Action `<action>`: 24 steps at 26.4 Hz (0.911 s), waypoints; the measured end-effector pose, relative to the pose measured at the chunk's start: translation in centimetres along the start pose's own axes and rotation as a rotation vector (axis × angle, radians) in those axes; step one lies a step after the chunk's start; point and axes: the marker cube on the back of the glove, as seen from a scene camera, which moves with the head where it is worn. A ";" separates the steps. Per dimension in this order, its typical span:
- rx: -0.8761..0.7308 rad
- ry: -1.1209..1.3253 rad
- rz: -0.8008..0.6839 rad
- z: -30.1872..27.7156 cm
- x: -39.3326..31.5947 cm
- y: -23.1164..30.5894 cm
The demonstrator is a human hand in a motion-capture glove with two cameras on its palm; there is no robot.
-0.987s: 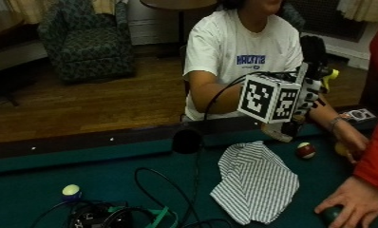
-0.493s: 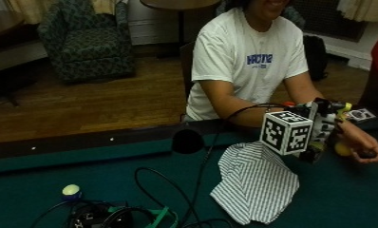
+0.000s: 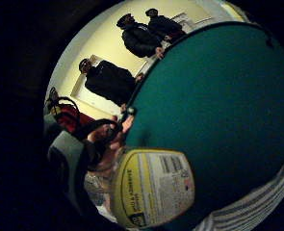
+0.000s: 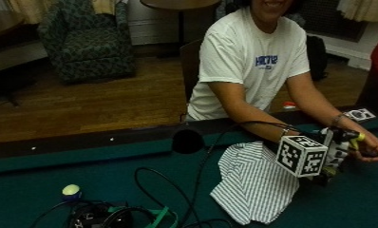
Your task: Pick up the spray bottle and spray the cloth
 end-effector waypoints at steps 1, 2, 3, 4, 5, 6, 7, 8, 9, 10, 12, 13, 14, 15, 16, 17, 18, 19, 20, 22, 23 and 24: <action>0.000 0.000 -0.003 0.2 0.1 -0.2; -0.001 -0.002 -0.004 0.3 0.1 -0.4; -0.003 -0.004 -0.002 0.3 0.2 -0.6; -0.005 -0.007 0.000 0.4 0.2 -0.8; -0.008 -0.009 0.003 0.4 0.3 -0.9; -0.012 -0.010 0.007 0.5 0.4 -0.9; -0.018 -0.010 0.012 0.6 0.4 -0.9; -0.027 -0.010 0.021 0.6 0.5 -0.7; -0.040 -0.012 0.032 0.7 0.6 -0.6; -0.060 -0.014 0.046 0.7 0.8 -0.4; -0.117 -0.017 0.079 0.9 1.3 0.3; -0.146 -0.013 0.095 0.9 1.6 0.7; -0.170 -0.005 0.107 0.8 1.9 1.1; -0.188 0.006 0.117 0.7 2.2 1.4; -0.202 0.017 0.124 0.5 2.3 1.7; -0.219 0.028 0.132 0.3 2.4 1.9; -0.239 0.042 0.139 0.0 2.5 2.2; -0.262 0.060 0.145 -0.3 2.6 2.5; -0.287 0.084 0.149 -0.6 2.8 2.8; -0.332 0.146 0.150 -1.4 3.1 3.6; -0.346 0.181 0.146 -1.9 3.2 4.0; -0.354 0.216 0.139 -2.5 3.3 4.3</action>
